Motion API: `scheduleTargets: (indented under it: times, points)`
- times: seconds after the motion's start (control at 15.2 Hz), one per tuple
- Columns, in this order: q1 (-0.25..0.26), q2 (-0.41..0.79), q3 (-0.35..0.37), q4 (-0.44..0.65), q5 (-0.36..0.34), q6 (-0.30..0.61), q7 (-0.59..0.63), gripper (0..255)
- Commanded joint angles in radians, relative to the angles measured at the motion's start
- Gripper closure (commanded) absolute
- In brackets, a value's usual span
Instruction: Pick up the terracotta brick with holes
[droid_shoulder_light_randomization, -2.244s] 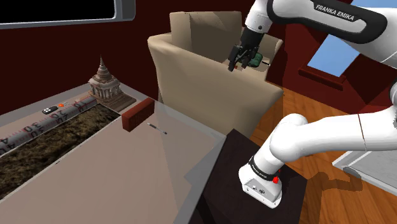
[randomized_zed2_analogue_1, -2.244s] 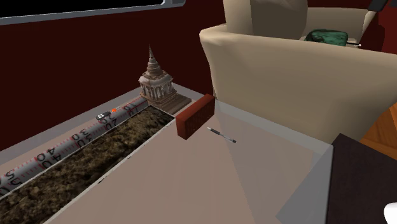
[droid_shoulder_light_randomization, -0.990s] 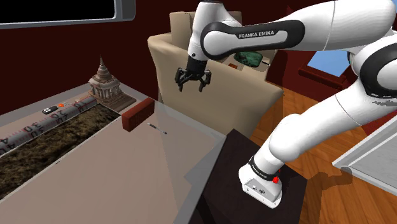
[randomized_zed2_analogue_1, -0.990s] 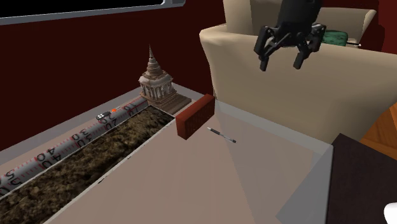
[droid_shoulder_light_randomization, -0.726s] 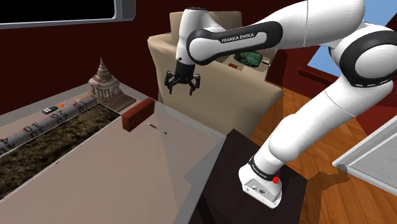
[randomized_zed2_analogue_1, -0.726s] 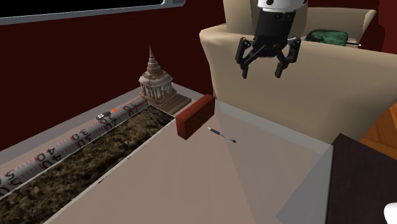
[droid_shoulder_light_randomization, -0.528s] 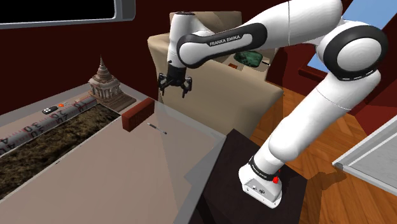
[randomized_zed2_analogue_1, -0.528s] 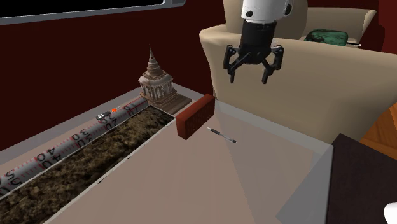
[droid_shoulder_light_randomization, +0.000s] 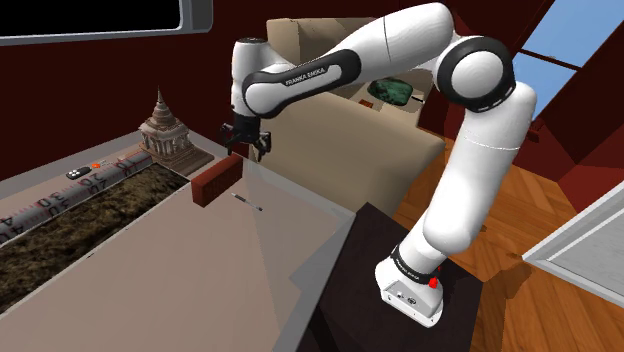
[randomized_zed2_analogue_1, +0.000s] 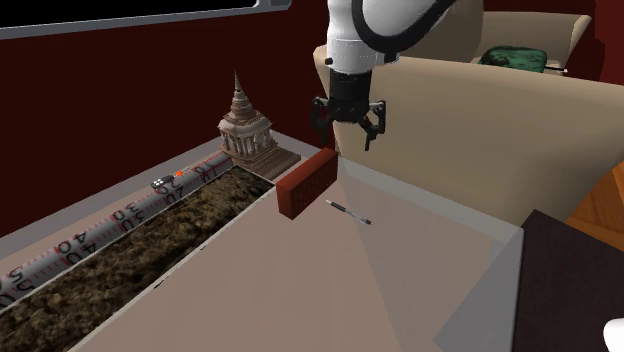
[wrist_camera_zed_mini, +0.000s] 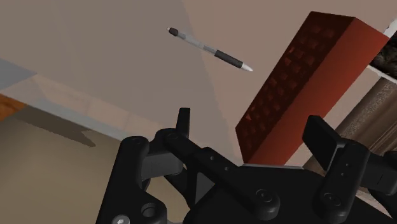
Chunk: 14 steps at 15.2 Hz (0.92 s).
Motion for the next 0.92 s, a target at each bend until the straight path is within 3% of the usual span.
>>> scheduleTargets:
  times: [0.0, 0.46, 0.86]
  points:
    - [0.020, 0.084, -0.009, 0.068, -0.024, 0.010, 0.071, 0]
    - [0.087, 0.377, -0.066, 0.380, -0.061, -0.017, 0.234, 0]
    - [0.092, 0.417, -0.074, 0.373, -0.071, 0.029, 0.241, 0]
